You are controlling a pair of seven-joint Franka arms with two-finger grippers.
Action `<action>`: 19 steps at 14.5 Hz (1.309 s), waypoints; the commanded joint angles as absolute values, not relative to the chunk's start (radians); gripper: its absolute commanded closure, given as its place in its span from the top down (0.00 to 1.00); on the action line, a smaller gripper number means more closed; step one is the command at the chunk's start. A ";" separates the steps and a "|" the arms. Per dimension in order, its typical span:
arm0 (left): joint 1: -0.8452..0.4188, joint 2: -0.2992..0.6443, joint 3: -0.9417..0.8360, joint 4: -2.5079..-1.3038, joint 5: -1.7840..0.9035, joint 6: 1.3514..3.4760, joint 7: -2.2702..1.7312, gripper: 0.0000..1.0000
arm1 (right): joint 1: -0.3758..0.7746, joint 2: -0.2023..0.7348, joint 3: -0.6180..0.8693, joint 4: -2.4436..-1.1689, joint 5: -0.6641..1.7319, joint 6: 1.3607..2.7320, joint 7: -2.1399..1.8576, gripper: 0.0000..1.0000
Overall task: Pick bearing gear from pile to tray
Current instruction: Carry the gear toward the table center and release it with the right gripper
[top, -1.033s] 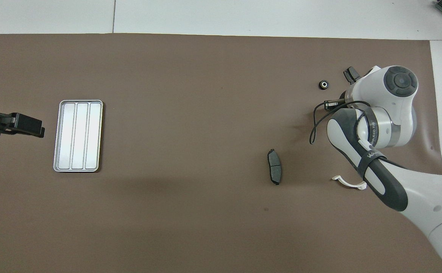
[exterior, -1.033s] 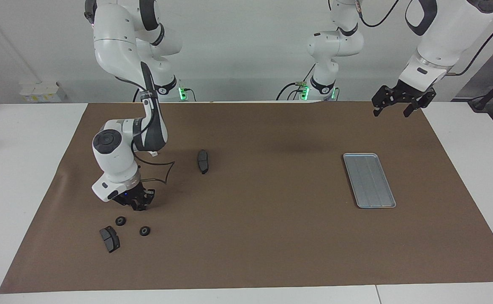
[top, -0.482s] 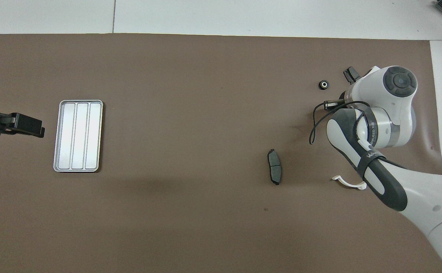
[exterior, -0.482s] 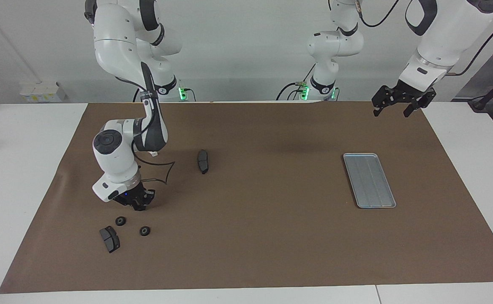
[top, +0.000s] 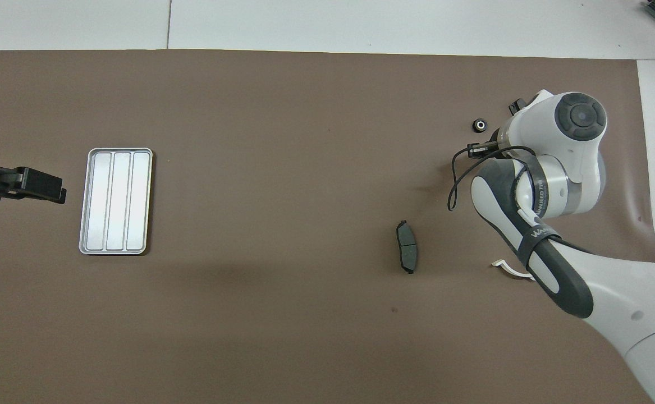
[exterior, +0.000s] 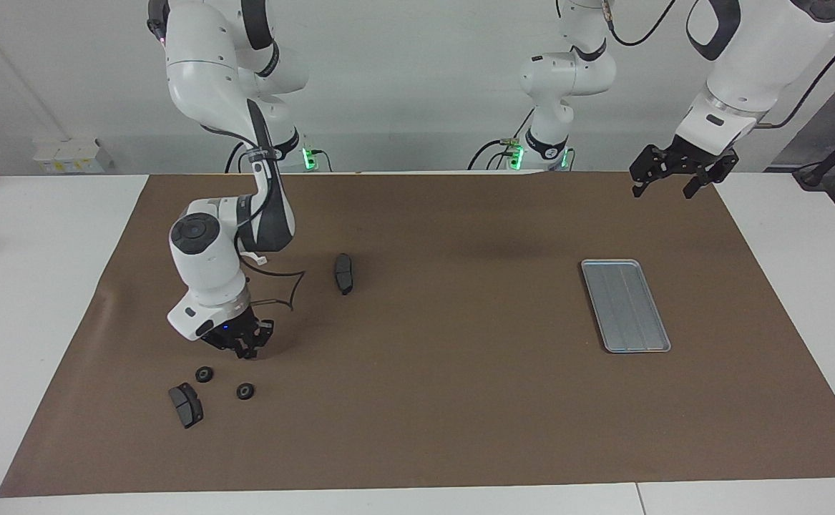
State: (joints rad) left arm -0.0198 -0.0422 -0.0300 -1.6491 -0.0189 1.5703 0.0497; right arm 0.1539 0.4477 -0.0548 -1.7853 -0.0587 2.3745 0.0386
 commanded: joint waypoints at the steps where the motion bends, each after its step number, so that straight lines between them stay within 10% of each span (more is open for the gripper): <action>1: -0.020 -0.072 -0.026 -1.681 -0.014 1.571 0.052 1.00 | 0.233 0.433 -0.052 -1.766 -0.063 2.358 0.128 0.00; 9: -0.020 -0.072 -0.026 -1.681 -0.014 1.571 0.052 1.00 | 0.532 0.459 -0.052 -1.658 -0.046 2.425 0.339 0.00; 19: -0.020 -0.072 -0.026 -1.681 -0.014 1.571 0.052 1.00 | 0.692 0.721 -0.051 -1.338 -0.066 2.572 0.537 0.00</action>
